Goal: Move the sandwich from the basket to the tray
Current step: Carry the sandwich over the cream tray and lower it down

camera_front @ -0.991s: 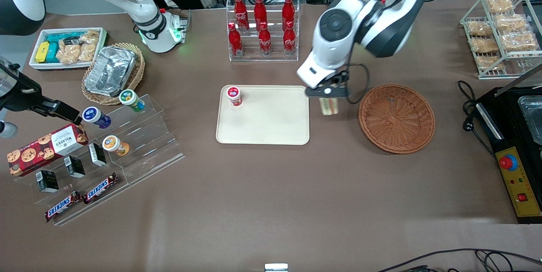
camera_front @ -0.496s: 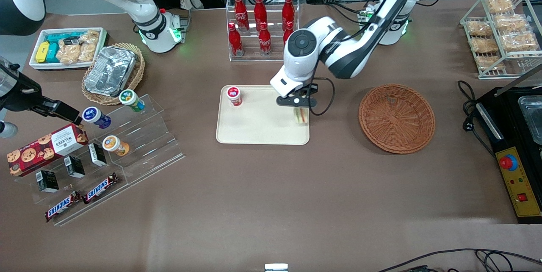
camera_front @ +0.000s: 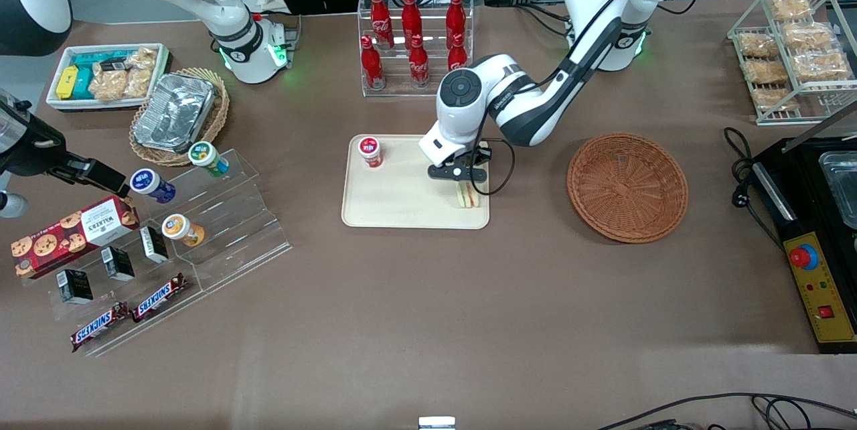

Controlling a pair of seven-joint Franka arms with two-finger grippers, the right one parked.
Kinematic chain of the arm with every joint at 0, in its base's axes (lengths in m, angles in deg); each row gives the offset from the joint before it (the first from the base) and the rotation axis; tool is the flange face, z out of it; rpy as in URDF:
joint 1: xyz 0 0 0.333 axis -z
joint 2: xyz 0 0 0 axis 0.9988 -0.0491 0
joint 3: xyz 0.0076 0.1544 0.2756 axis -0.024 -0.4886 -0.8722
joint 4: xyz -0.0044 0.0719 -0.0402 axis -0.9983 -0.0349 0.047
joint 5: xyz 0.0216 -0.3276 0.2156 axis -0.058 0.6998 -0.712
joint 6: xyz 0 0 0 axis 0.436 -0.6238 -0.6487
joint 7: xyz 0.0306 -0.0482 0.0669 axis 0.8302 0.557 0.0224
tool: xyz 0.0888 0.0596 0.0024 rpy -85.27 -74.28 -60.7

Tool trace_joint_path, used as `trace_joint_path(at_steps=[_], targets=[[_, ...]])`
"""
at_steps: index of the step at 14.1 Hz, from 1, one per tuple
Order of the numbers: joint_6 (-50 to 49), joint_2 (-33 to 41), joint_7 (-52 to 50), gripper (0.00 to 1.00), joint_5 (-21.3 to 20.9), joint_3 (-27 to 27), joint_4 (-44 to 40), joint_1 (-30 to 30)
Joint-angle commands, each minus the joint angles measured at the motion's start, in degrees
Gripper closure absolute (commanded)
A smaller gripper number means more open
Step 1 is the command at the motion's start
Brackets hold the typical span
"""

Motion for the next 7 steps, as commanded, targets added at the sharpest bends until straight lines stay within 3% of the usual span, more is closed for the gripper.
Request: trace_joint_path(at_steps=[1, 2, 4, 7], targets=[[0.45, -0.42, -1.89, 0.70, -2.36, -0.25, -0.12, 0.61], [0.45, -0.34, -1.54, 0.33, -2.45, -0.34, -0.03, 0.70], [-1.56, 0.54, -1.53, 0.02, -3.50, -0.34, -0.12, 0.52], [-12.44, 4.22, -1.44, 0.01, -3.95, -0.25, -4.14, -0.88]])
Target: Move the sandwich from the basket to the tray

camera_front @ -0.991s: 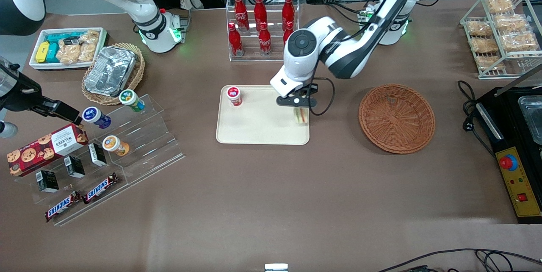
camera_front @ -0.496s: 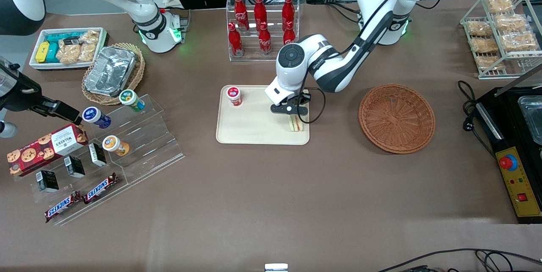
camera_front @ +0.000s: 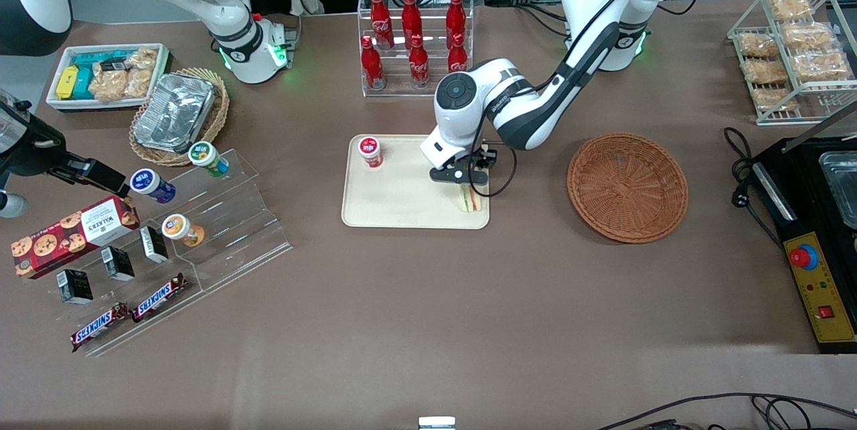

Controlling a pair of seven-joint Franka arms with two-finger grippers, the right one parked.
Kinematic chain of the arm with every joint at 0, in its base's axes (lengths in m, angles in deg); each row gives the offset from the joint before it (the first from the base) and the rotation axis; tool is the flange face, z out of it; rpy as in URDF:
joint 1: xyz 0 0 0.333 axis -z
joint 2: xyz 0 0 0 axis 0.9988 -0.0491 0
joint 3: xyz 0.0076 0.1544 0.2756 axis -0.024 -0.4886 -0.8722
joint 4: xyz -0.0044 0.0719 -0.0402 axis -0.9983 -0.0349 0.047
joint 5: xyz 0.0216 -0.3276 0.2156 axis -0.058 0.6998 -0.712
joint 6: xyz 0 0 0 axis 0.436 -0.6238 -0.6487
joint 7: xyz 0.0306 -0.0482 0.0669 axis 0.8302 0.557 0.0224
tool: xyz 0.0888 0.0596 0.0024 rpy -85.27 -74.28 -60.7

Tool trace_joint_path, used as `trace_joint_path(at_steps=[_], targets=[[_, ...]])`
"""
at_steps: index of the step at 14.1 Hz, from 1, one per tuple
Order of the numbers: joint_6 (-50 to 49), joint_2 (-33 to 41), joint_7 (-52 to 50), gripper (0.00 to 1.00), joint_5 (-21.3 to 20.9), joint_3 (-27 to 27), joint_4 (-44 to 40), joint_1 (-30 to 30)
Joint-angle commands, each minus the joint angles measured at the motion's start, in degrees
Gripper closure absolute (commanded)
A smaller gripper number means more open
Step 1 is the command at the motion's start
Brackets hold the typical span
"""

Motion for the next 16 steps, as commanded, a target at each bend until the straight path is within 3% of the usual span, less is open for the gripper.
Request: trace_joint_path(at_steps=[1, 4, 10, 14, 16], targets=[[-8.95, 5.15, -1.19, 0.01, -1.06, -0.13, -4.22, -1.76], [-15.29, 9.10, -0.15, 0.01, -1.24, -0.05, -9.33, -6.41], [-20.66, 17.19, 13.45, 0.01, 0.25, 0.13, -9.25, -18.19], [-23.81, 20.62, 28.55, 0.01, 4.64, -0.31, -9.07, -26.10], [-26.02, 22.72, 39.27, 0.01, 10.94, -7.82, -9.51, -26.12]])
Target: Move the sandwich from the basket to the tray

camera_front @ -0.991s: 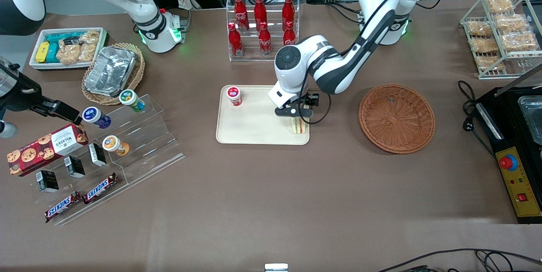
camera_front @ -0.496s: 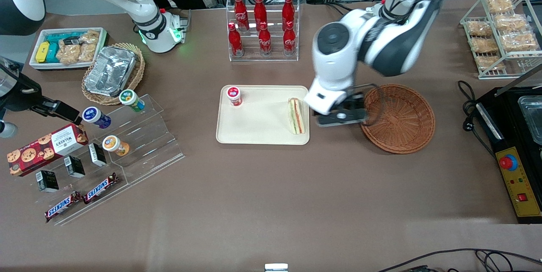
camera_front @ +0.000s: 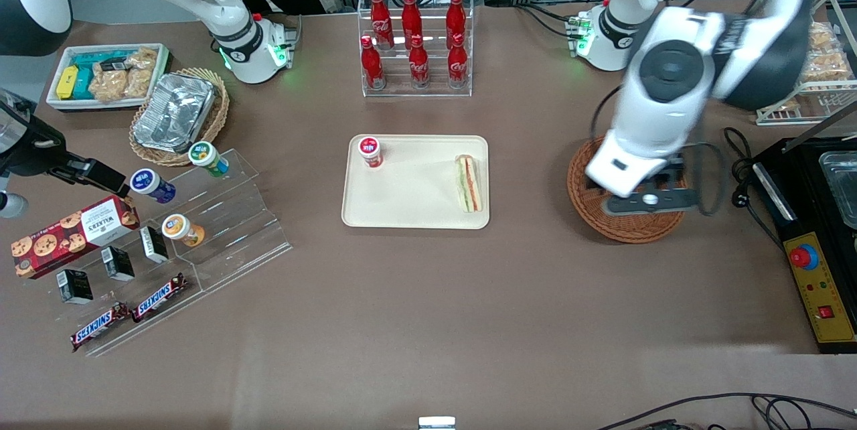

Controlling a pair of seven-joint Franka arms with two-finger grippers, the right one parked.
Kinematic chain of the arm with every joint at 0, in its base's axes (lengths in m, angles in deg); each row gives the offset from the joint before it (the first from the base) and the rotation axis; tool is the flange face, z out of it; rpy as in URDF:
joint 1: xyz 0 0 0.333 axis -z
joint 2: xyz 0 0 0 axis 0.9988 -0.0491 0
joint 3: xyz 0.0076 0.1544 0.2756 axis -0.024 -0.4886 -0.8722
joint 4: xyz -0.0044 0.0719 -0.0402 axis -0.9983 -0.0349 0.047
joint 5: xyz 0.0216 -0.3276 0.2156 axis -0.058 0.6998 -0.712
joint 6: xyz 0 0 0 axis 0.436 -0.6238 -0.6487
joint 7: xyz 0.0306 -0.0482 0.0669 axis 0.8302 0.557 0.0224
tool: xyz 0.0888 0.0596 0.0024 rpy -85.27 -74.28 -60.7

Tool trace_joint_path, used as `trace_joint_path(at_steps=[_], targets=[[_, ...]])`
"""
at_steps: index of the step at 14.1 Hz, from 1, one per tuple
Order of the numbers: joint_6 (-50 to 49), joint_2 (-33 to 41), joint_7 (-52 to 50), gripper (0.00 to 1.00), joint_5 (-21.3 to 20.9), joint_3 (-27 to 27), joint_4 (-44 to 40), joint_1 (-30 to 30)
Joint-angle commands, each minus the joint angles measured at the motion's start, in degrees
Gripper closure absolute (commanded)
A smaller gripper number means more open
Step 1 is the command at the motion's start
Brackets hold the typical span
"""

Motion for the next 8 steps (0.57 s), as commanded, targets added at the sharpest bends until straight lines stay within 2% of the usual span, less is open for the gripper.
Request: trace_joint_path(at_steps=[1, 3, 5, 8], targets=[[-2.31, 5.57, 15.11, 0.01, 10.60, -11.50, 0.78, 0.84], [-5.36, 8.39, 26.19, 0.01, 17.83, -24.24, 1.05, 5.14], [-8.63, 10.51, 33.34, 0.01, 22.33, -32.71, 0.96, 7.35], [-8.90, 12.45, 33.01, 0.01, 22.00, -32.92, 0.61, 7.36]])
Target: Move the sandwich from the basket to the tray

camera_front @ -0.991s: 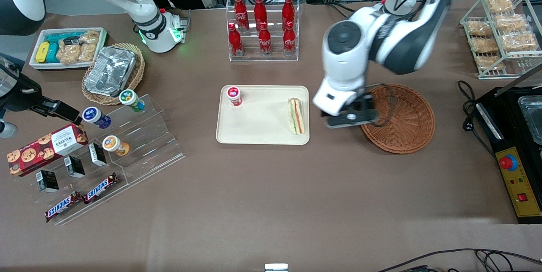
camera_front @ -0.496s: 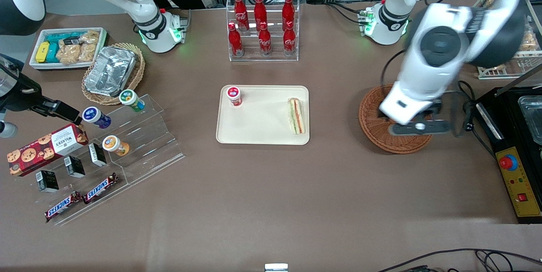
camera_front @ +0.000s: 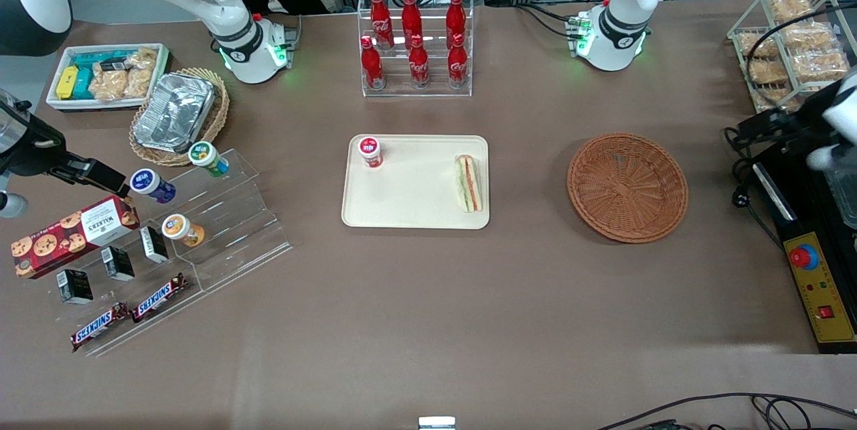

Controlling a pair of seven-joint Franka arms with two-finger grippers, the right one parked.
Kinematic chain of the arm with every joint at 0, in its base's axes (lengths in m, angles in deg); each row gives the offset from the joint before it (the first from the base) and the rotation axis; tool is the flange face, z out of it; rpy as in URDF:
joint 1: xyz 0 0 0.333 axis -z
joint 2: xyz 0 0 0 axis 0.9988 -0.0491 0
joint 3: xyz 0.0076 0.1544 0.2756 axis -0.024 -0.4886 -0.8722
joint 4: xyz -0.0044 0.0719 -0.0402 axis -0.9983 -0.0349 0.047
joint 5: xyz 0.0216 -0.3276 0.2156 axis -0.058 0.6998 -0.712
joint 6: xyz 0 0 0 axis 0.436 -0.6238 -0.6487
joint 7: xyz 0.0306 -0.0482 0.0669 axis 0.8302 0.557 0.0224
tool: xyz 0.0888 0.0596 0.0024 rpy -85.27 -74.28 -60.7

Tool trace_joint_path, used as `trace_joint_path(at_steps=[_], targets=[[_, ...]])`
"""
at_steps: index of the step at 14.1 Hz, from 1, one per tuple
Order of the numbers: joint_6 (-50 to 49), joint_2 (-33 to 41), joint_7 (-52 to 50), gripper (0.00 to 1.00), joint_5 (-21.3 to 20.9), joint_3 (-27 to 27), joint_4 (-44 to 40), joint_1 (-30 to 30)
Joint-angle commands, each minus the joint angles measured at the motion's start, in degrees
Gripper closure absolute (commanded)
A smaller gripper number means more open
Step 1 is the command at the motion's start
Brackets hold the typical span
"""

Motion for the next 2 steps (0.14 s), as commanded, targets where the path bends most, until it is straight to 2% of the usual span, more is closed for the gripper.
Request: trace_joint_path(at_steps=[1, 2], targets=[[-0.51, 1.77, -0.32, 0.01, 0.45, 0.16, 0.47, 2.25], [-0.51, 1.78, -0.50, 0.01, 0.19, 0.59, -0.05, 2.51]])
